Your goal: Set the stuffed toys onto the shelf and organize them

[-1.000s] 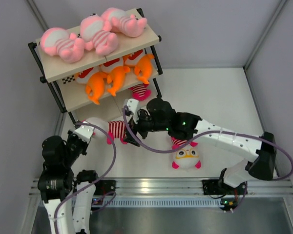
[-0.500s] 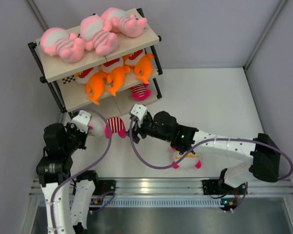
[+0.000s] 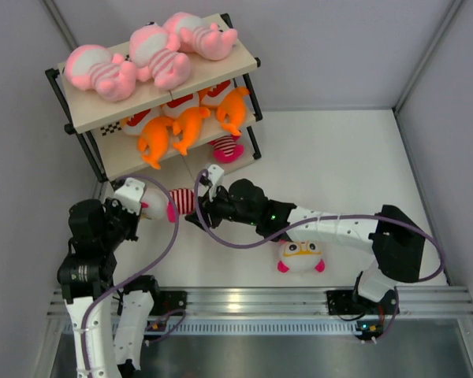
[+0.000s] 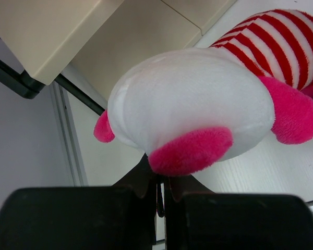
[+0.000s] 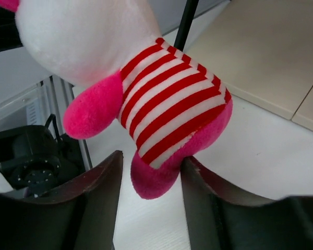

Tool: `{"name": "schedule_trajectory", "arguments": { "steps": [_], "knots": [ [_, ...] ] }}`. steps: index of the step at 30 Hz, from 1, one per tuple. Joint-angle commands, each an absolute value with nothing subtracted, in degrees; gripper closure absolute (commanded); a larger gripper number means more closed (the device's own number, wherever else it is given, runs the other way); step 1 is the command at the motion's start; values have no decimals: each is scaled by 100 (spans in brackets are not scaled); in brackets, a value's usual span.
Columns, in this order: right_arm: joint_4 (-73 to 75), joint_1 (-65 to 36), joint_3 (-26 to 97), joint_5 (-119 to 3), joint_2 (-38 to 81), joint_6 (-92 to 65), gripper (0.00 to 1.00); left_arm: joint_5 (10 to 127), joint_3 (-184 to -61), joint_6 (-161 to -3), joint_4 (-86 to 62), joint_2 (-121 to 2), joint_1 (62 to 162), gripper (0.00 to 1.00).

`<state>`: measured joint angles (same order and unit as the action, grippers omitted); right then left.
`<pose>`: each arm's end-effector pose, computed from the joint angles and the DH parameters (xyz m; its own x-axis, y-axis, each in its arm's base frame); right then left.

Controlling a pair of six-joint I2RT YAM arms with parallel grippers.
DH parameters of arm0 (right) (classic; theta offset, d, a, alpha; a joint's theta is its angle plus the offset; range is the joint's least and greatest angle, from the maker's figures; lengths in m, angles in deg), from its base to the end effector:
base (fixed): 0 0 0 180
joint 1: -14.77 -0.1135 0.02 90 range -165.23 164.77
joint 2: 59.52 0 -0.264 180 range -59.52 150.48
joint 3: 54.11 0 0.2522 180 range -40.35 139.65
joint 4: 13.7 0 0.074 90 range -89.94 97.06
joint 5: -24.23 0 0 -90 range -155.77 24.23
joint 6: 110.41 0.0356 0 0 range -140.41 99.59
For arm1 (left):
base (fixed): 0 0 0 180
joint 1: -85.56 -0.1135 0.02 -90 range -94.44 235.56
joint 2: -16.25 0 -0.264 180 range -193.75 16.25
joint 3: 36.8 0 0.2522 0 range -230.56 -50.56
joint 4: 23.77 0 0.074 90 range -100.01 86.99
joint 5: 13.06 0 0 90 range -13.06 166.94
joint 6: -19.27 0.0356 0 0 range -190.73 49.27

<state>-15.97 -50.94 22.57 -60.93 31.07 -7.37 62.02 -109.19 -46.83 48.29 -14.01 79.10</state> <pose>0.1514 0.3428 0.2948 -0.2934 -0.1037 -0.9503 -0.8992 0.3674 0.2376 0.0735 -0.0009 0.3616 -0.4075 0.3478 -0.8444 0.3042 0.9235 0.2337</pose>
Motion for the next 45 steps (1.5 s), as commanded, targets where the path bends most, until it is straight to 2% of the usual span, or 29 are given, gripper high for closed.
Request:
{"name": "schedule_trajectory", "arguments": {
  "steps": [1,2,4,5,7,8,9,11,12,14,21,27,35,45],
  "knots": [
    [-1717,-5062,2838,-6058,3452,-153,54,6226,-11173,-4823,4712,-1364,7905,100],
    [-1717,-5062,2864,-6120,3496,-73,70,6252,-11156,-4832,4712,-1355,7905,100],
    [-1691,-5045,2926,-6120,3584,207,93,6374,-11095,-4841,4720,-1303,7905,100],
    [-1621,-5010,2952,-6120,3601,340,100,6401,-11068,-4841,4746,-1285,7905,100],
    [-1559,-4957,2979,-5998,3628,699,100,6567,-10972,-4797,4764,-1171,7905,97],
    [-1463,-4904,2953,-5893,3645,823,100,6621,-10919,-4779,4756,-1118,7905,74],
    [-1392,-4869,2944,-5840,3646,946,100,6700,-10884,-4727,4756,-1022,7905,57],
    [-1217,-4807,2882,-5743,3602,1228,100,6902,-10778,-4683,4756,-933,7905,38],
    [-1129,-4781,2734,-5716,3515,1324,100,6964,-10752,-4656,4756,-872,7914,25],
    [-1146,-4737,2514,-5550,3409,1693,100,7166,-10717,-4630,4764,-801,7905,18],
    [-1154,-4500,1636,-5004,3215,3001,100,7570,-10725,-4252,4756,-634,7905,18],
    [-2532,-4017,1168,-4626,3654,4207,100,7632,-10778,-4172,4747,-625,7905,18],
    [-4420,-3717,1695,-4380,4593,5401,100,7632,-10769,-4146,4747,-625,7914,18],
    [-4643,-3586,2495,-4828,5245,5728,100,7782,-10760,-4146,4756,-599,7914,18]
  ]
}}
